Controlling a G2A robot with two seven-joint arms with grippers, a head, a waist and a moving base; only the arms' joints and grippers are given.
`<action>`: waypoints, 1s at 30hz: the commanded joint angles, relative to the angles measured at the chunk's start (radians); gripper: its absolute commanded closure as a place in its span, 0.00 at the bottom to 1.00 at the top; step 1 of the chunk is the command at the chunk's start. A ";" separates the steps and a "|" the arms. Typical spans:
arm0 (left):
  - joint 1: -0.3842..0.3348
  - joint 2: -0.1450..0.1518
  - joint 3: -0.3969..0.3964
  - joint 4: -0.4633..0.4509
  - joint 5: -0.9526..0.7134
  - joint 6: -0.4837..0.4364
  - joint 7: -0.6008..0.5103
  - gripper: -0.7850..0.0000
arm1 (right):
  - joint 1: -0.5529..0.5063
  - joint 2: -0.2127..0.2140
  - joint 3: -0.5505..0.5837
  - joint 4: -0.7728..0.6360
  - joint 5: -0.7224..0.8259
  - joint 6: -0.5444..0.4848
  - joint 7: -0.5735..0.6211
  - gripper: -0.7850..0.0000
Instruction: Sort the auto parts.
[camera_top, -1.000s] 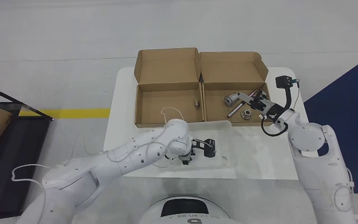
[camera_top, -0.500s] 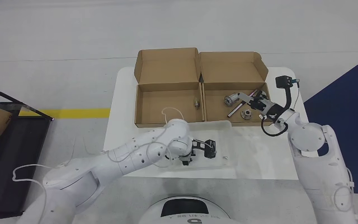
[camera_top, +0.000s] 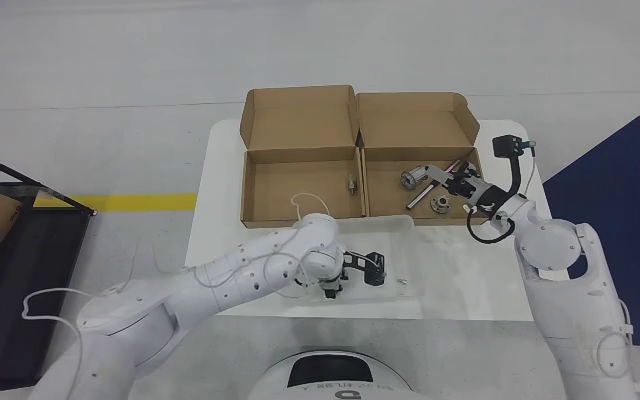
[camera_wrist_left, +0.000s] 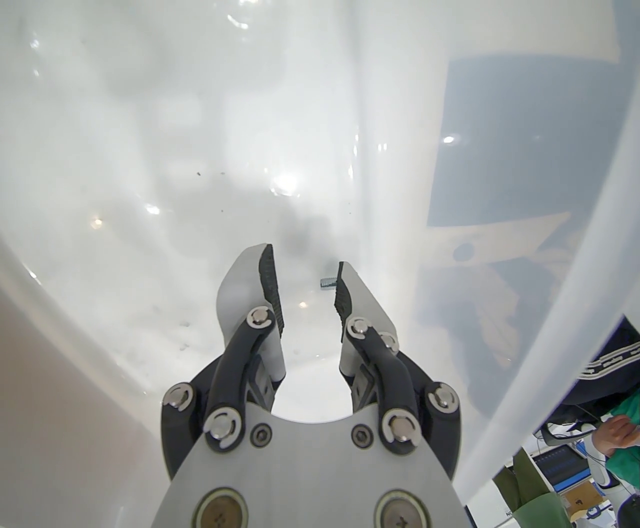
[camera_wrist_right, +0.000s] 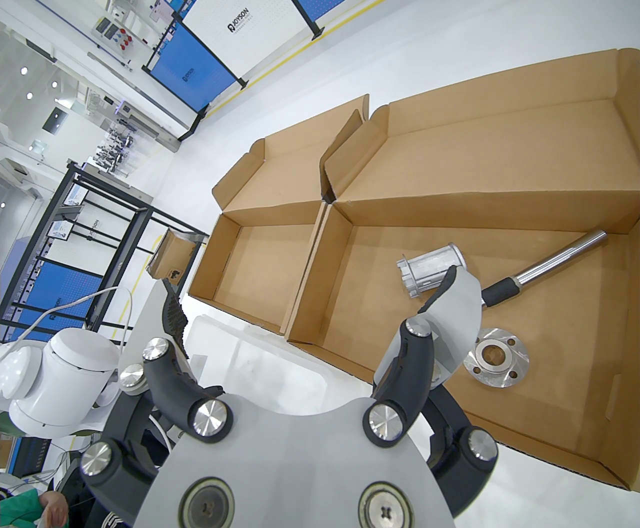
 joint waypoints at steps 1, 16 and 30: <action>0.000 -0.001 -0.001 0.002 0.000 0.002 0.000 0.65 | 0.000 0.000 0.000 0.000 0.000 0.000 0.000 0.00; 0.004 0.003 -0.041 -0.002 -0.021 0.008 0.019 0.69 | 0.000 0.000 0.000 0.000 0.000 0.000 0.000 0.00; 0.002 0.008 -0.032 -0.005 -0.050 -0.005 0.005 0.61 | 0.000 0.000 0.000 0.000 0.000 0.000 0.000 0.00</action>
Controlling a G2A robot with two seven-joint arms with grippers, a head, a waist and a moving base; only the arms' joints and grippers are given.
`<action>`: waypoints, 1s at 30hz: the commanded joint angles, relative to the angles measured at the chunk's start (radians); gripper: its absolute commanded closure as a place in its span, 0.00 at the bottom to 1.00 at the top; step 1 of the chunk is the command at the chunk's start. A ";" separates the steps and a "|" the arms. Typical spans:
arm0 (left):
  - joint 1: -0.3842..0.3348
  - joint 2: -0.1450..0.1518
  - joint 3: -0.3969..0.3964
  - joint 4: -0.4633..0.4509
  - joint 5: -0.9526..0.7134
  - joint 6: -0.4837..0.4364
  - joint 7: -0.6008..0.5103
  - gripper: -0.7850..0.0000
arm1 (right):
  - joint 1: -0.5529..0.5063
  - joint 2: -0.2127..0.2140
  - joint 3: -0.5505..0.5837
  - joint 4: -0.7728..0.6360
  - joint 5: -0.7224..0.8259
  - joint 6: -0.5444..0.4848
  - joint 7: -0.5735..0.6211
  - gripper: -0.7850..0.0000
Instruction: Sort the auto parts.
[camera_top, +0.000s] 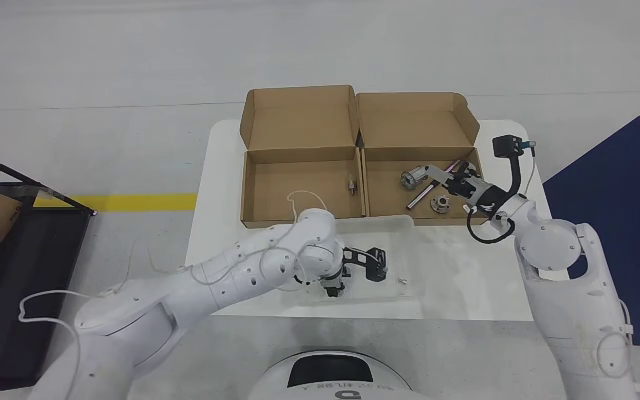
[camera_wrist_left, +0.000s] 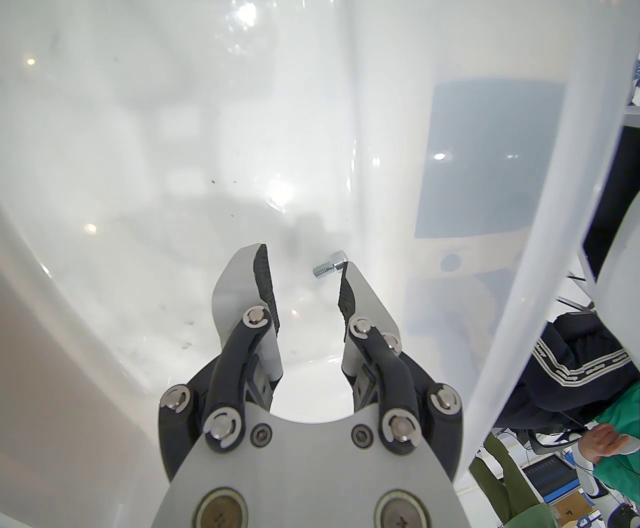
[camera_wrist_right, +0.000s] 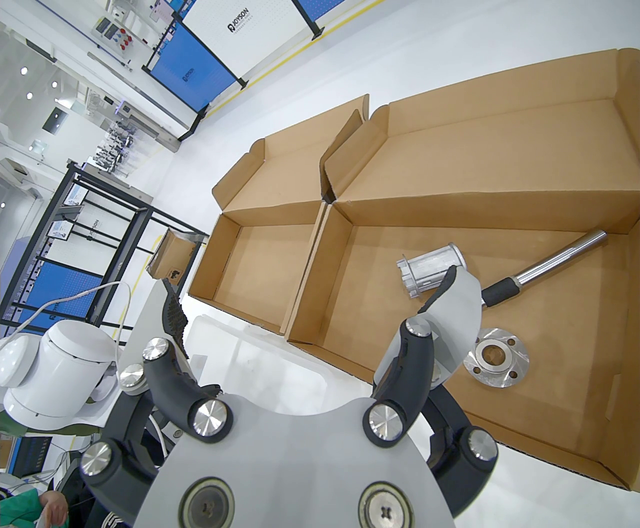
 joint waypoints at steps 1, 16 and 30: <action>-0.001 0.000 0.003 0.000 -0.002 -0.002 0.002 0.61 | 0.000 0.000 0.000 0.000 0.000 0.000 0.000 0.00; -0.011 -0.021 0.022 0.037 0.003 -0.007 0.024 0.60 | 0.000 0.000 0.000 0.000 0.000 0.000 0.000 0.00; -0.016 -0.070 0.053 0.094 0.034 0.011 0.028 0.74 | 0.000 0.000 0.000 0.000 0.000 0.000 0.000 0.00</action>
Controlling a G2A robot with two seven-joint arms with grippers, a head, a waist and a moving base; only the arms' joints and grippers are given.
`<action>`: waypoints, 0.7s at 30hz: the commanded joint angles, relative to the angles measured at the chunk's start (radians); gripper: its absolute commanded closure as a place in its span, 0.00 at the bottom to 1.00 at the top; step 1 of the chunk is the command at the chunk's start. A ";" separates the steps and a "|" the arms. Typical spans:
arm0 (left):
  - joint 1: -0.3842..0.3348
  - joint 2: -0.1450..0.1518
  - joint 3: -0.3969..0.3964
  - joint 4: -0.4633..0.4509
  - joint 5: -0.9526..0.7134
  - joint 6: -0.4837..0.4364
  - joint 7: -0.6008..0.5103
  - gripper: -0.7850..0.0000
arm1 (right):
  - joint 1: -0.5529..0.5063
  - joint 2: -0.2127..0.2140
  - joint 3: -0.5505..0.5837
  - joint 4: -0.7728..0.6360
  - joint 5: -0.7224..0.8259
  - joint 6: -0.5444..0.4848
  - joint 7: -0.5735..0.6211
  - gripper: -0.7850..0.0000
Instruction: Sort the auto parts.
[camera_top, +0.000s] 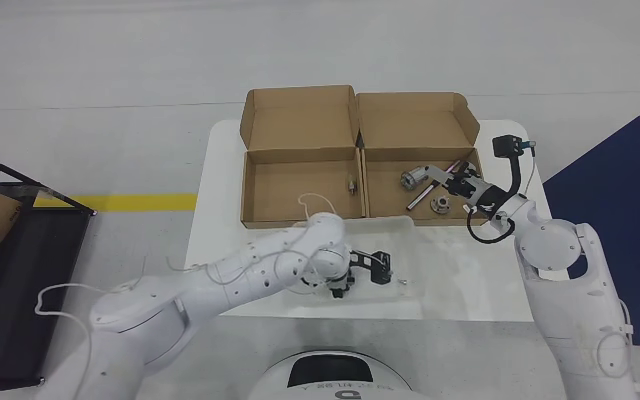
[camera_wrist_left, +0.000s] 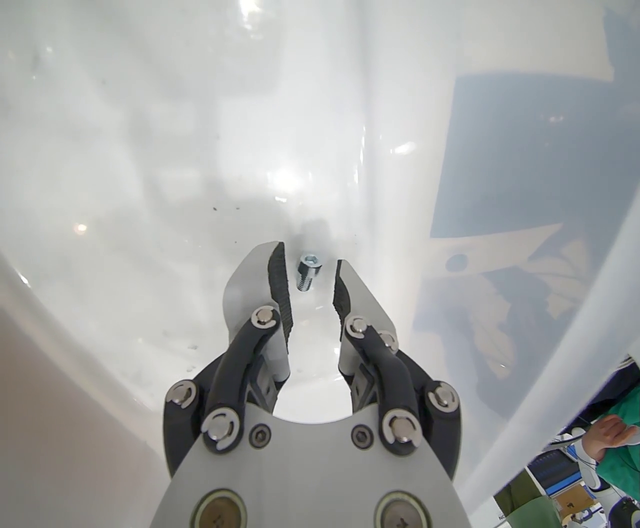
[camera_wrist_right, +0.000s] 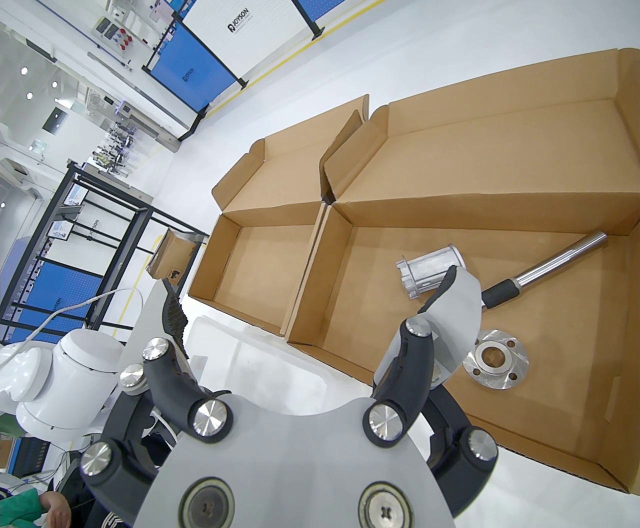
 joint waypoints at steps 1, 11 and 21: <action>-0.001 -0.006 0.001 0.008 -0.001 0.000 0.002 0.75 | 0.000 0.000 0.000 0.000 0.000 0.000 0.000 0.00; -0.008 -0.007 -0.027 0.004 0.031 0.030 0.034 1.00 | 0.000 0.000 0.000 0.000 0.000 0.000 0.000 0.00; 0.042 0.098 -0.262 -0.172 0.037 0.128 0.190 1.00 | 0.000 0.000 0.000 0.000 0.000 0.000 0.000 0.00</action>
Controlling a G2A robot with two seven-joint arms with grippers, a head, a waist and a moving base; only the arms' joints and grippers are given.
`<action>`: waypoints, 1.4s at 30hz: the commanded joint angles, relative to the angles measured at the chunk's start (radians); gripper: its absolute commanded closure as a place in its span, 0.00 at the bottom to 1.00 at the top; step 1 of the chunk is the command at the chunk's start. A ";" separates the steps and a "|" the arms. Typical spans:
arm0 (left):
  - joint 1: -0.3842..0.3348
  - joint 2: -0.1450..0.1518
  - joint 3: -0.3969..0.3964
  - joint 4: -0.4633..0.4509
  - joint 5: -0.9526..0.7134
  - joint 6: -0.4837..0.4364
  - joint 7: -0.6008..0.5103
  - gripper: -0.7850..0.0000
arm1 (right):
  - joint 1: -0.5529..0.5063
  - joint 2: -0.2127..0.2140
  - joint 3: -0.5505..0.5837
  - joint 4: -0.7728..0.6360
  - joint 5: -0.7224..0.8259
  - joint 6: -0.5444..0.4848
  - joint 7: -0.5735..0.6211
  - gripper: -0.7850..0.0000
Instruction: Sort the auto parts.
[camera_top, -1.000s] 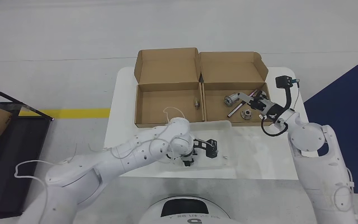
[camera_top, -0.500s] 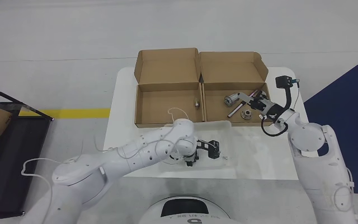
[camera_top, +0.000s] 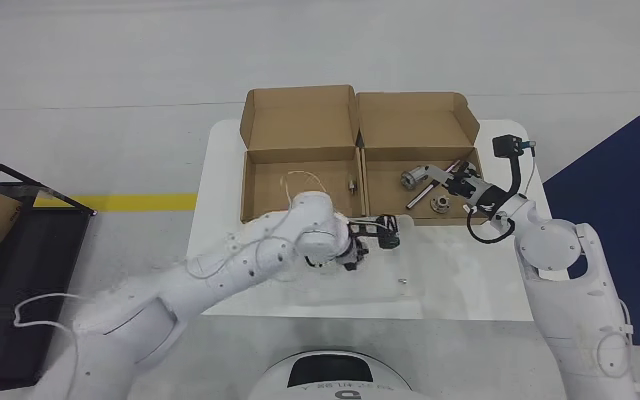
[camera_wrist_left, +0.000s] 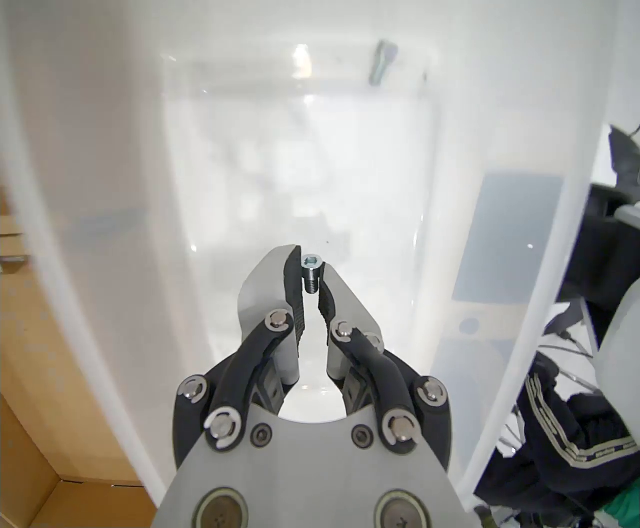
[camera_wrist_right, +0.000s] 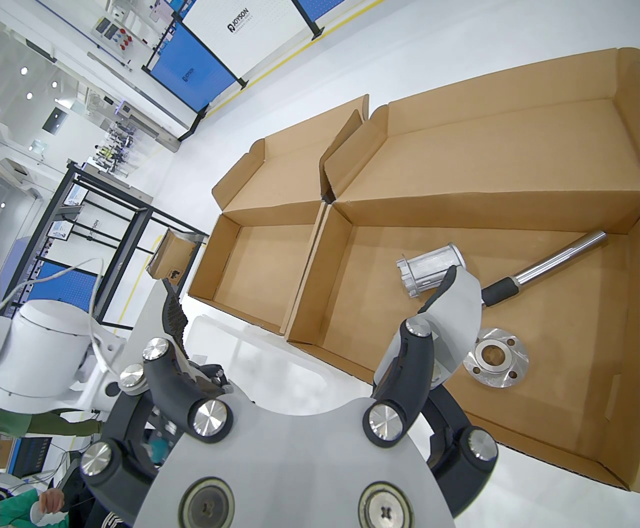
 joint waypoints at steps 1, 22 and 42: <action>0.036 0.036 -0.094 -0.047 -0.013 0.029 0.059 1.00 | 0.000 0.000 0.000 0.000 0.000 0.000 0.000 0.00; 0.262 0.152 -0.506 -0.144 -0.225 0.111 0.235 1.00 | 0.000 0.000 0.000 0.000 0.000 0.000 0.000 0.00; 0.087 0.119 -0.573 0.309 -1.789 0.321 -0.500 1.00 | 0.000 0.000 0.000 0.000 0.000 0.000 0.000 0.00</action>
